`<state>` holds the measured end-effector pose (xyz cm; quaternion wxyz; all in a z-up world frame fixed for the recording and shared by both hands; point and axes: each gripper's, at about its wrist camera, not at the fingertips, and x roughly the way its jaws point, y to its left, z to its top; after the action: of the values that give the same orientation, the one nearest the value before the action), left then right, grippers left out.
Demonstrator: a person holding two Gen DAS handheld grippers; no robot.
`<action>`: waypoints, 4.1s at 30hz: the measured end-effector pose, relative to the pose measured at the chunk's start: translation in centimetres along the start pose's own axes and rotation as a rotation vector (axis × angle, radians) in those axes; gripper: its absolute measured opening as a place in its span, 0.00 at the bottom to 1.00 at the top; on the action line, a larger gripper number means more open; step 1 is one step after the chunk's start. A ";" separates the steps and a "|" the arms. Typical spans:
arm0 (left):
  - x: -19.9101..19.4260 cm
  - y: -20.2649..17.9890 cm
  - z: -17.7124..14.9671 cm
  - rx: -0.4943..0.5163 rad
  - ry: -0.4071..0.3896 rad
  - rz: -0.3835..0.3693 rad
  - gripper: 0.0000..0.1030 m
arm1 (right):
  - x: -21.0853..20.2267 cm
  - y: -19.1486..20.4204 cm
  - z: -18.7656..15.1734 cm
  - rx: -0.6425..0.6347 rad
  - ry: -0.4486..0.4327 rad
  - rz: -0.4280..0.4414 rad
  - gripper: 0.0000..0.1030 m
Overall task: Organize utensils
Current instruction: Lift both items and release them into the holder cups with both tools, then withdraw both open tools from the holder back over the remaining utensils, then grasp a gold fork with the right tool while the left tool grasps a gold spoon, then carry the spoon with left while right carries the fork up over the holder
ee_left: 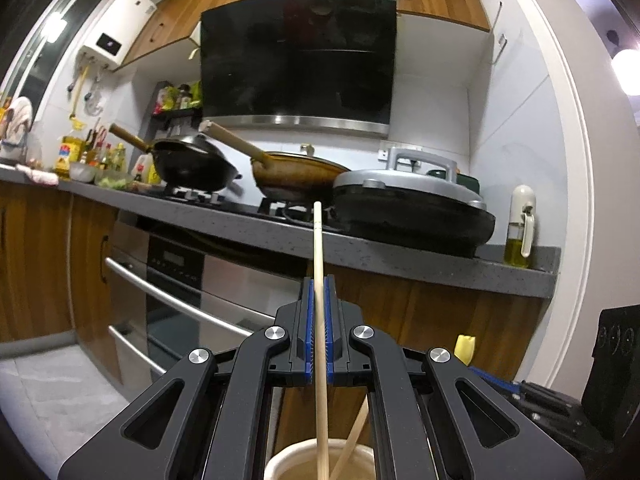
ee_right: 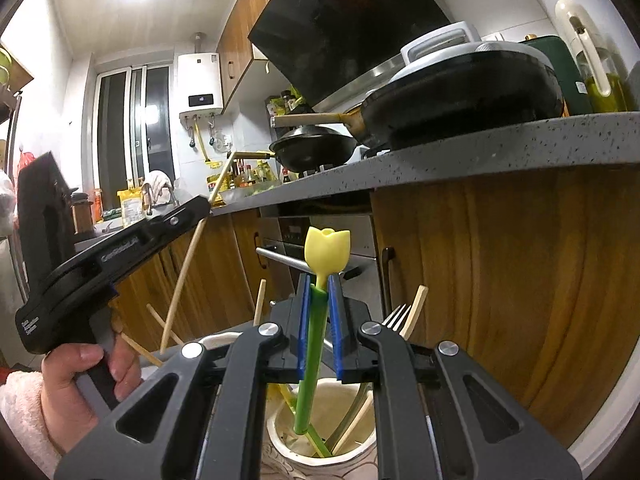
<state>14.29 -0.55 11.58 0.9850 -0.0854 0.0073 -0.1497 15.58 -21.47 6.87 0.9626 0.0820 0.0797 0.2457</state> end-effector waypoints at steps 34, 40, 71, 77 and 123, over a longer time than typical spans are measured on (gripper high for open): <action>-3.8 0.3 -3.1 0.049 0.164 0.029 0.06 | 2.9 0.0 -2.4 -0.067 0.165 -0.022 0.09; -4.7 -0.6 -2.9 0.086 0.136 0.040 0.22 | 2.8 0.3 -2.5 -0.080 0.164 -0.033 0.28; -12.8 1.5 -8.8 0.052 0.355 0.228 0.94 | -6.6 1.1 -6.8 -0.021 0.280 -0.109 0.95; -14.0 2.2 -10.5 0.028 0.420 0.244 0.94 | -6.9 2.1 -8.8 0.006 0.378 -0.093 0.95; -13.6 3.4 -12.8 0.017 0.555 0.212 0.94 | -4.2 9.1 -13.9 -0.043 0.693 -0.017 0.05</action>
<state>1.83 4.58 -1.78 0.9562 -0.0317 0.2839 -0.0634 5.07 -14.03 -4.39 0.8819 -0.0273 0.3972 0.2523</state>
